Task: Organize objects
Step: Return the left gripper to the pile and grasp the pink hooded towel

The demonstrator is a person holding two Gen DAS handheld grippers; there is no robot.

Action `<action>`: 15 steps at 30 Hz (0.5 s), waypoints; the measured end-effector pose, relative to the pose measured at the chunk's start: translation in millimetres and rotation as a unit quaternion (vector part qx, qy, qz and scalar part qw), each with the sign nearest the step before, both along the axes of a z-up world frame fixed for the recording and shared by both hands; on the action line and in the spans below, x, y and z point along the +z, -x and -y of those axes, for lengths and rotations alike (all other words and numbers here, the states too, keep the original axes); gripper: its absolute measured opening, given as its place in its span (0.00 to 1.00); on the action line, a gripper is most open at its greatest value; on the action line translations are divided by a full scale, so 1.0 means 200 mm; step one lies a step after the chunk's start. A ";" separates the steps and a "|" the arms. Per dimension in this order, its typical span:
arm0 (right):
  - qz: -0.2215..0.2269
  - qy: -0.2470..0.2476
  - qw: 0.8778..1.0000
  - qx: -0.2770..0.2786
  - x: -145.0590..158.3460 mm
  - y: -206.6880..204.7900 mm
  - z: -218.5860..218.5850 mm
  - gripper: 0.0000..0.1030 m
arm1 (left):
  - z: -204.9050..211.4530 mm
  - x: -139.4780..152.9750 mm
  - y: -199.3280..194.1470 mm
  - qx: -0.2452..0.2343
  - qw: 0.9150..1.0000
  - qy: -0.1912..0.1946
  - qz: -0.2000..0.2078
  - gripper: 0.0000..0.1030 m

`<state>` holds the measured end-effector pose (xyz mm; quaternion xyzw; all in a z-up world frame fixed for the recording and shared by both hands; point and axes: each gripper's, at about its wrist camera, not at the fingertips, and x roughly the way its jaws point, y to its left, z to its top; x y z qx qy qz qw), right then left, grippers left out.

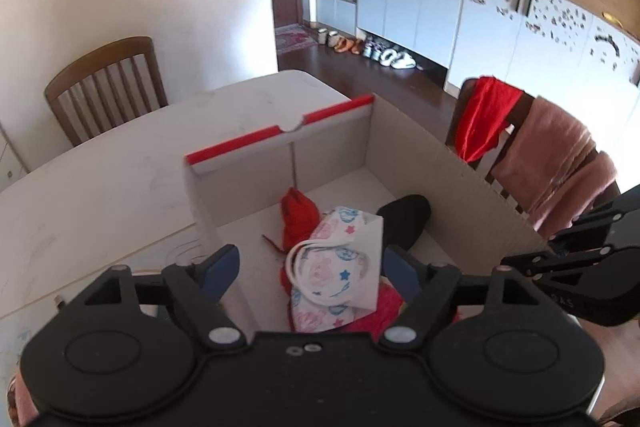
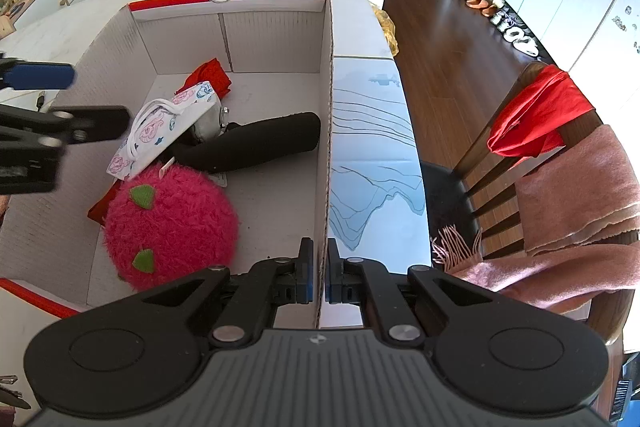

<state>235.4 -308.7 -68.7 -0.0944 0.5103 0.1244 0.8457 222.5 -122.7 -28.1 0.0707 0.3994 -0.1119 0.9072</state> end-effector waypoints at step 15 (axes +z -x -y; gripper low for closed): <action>-0.001 -0.001 1.000 0.001 0.00 0.00 0.00 0.04 | -0.41 0.10 0.21 0.120 0.992 0.027 0.034 0.98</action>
